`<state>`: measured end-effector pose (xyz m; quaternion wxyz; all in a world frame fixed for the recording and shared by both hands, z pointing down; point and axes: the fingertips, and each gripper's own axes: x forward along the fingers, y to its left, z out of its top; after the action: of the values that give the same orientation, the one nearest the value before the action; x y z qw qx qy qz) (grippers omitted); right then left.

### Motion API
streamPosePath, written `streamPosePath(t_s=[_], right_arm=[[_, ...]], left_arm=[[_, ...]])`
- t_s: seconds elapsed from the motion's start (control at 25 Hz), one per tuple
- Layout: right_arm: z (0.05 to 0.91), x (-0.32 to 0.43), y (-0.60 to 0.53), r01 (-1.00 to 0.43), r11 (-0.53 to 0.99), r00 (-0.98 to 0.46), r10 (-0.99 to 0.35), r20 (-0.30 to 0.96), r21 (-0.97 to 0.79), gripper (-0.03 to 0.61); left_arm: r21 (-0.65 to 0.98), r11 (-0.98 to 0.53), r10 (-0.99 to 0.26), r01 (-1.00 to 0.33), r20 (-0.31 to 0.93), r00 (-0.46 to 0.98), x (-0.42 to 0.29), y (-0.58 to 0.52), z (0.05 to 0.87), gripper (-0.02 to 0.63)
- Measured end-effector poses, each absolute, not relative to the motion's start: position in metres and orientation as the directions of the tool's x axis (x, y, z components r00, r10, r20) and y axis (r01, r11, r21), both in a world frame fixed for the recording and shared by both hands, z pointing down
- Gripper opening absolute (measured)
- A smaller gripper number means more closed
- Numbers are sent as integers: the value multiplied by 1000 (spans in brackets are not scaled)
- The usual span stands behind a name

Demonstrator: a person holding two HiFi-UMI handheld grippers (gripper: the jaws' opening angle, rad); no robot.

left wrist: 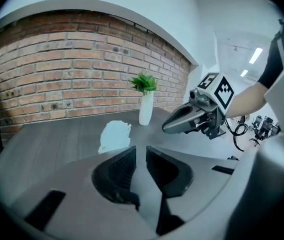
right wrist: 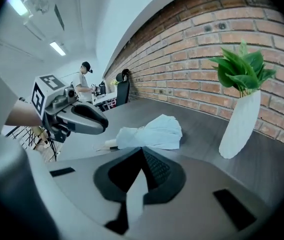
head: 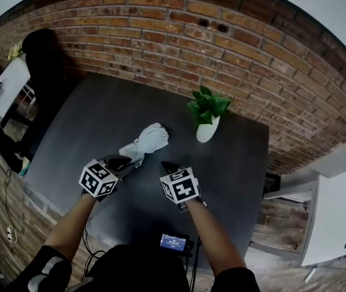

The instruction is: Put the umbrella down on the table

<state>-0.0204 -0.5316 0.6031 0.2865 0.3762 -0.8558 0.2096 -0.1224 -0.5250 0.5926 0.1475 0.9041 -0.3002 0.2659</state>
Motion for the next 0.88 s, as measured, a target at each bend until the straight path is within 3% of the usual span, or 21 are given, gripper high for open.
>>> streamPosePath(t_s=[0.16,0.52,0.88], right_arm=[[593,-20,-502,-757,641,-569,-547,615,-130,7],[588,-7,-439,-765,623,-592,-577,563,-166,6],[584,2,-418,-765,616,-602,-584,545,-185,6]], left_arm=[[155,-750,-482,-643,537,692,-118,-488,596,6],[332,-696,-478,-636,446,756,-103,-409,611,4],[354,-699,-486,-622,403,776,-96,-380,602,3]])
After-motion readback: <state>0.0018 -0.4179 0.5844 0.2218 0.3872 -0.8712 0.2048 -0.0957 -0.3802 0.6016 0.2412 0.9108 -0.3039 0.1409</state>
